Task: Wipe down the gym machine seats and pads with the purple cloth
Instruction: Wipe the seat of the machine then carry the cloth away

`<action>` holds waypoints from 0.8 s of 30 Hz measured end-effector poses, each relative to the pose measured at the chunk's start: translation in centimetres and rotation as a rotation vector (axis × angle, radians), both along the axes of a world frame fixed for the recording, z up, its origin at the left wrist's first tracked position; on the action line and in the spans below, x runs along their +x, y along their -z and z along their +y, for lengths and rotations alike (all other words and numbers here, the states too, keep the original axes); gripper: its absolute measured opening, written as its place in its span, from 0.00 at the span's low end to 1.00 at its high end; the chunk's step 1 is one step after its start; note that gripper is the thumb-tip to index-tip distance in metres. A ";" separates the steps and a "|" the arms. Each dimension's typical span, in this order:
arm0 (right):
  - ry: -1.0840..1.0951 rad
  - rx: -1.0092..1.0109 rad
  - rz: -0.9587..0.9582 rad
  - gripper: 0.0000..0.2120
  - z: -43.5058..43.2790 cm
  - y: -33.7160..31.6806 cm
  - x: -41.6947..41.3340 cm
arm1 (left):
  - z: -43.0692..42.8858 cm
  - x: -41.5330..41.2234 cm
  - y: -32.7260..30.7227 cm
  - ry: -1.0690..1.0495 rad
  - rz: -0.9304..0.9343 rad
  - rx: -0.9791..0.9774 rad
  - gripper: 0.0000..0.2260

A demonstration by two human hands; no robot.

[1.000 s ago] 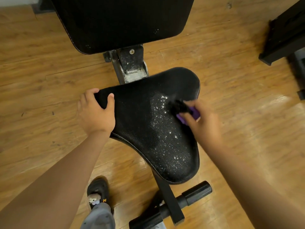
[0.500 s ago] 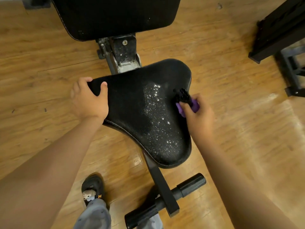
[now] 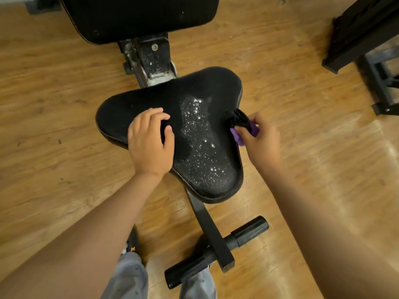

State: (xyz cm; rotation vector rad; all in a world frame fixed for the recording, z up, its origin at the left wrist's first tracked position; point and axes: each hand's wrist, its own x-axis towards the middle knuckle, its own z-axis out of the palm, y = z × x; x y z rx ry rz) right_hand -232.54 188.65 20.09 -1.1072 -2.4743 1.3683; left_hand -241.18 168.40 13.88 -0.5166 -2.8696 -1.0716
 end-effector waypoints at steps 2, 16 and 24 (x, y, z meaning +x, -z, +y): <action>-0.001 -0.012 -0.003 0.05 -1.2 -0.5 2.2 | 0.0 -0.1 -0.1 0.008 0.000 -0.015 0.12; -0.174 0.253 0.029 0.09 -6.0 -1.4 5.3 | 0.1 -0.2 -0.2 -0.008 -0.019 -0.058 0.11; -0.314 0.434 -0.013 0.10 -5.0 -2.1 6.2 | 0.0 -0.3 -0.1 0.007 -0.028 -0.031 0.10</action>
